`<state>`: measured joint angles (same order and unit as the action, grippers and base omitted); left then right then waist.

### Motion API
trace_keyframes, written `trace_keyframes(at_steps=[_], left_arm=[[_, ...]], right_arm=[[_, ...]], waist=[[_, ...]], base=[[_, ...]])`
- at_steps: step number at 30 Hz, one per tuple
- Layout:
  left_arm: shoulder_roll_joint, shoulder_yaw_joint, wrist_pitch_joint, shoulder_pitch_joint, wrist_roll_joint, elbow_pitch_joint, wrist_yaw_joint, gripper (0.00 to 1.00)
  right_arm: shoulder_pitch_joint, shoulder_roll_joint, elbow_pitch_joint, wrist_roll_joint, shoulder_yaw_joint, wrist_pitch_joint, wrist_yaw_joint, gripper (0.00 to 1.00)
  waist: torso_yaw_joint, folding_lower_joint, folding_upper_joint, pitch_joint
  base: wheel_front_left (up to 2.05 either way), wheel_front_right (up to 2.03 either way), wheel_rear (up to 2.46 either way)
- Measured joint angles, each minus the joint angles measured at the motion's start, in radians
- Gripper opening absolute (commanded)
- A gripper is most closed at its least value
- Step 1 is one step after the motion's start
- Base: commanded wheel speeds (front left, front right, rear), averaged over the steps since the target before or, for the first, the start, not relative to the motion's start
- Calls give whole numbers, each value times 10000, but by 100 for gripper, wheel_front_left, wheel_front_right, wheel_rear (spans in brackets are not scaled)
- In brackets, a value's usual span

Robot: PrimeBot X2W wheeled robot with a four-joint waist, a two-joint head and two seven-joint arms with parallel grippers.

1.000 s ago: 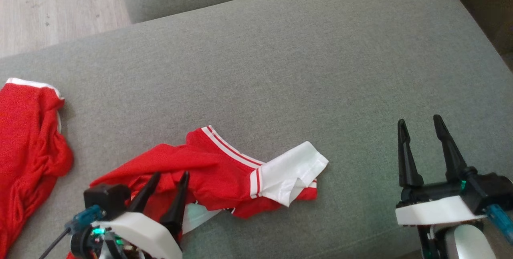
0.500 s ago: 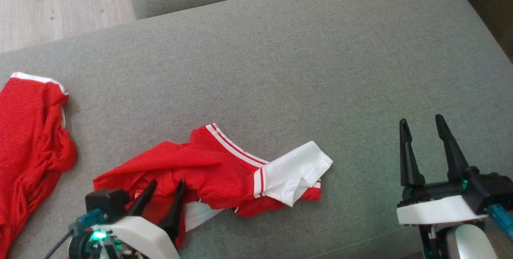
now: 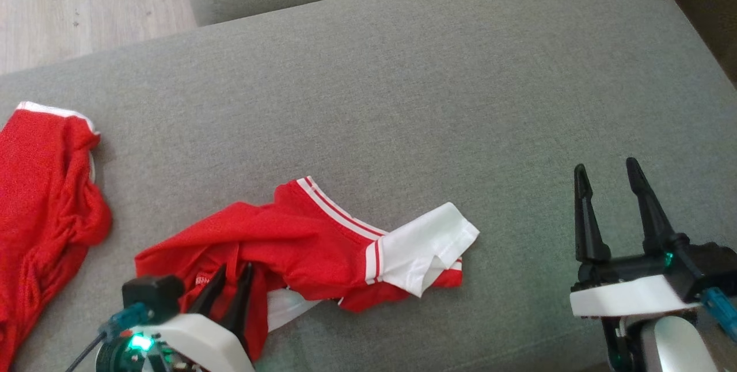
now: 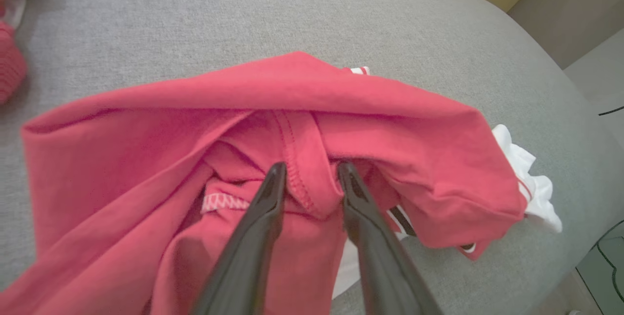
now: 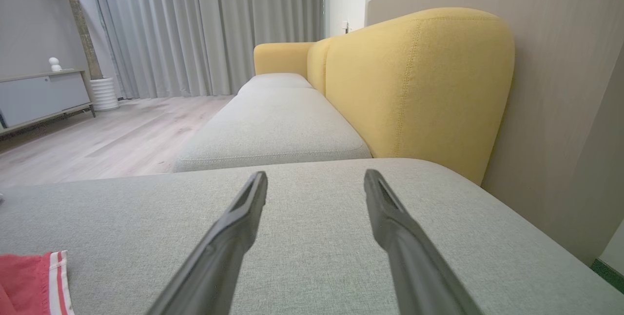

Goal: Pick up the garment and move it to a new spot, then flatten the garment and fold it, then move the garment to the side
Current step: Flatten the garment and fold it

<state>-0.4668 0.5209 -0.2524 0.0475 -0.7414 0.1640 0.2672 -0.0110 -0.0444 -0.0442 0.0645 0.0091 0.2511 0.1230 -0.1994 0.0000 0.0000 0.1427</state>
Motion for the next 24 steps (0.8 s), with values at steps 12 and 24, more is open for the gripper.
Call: trace_keyframes(at_steps=[12,24], left_arm=[[-27,-242,244,484,-585,458,-81,0],[-301,-1923,1039,2156,-2661,2336,-828,0]], right_arm=[[-7,0,-8,-2,-69,0,0,100],[-128,0,-40,-50,-161,0,0,100]], waist=[[176,0,0,-127],[581,-1,0,-528]], base=[[0,0,0],[0,0,0]])
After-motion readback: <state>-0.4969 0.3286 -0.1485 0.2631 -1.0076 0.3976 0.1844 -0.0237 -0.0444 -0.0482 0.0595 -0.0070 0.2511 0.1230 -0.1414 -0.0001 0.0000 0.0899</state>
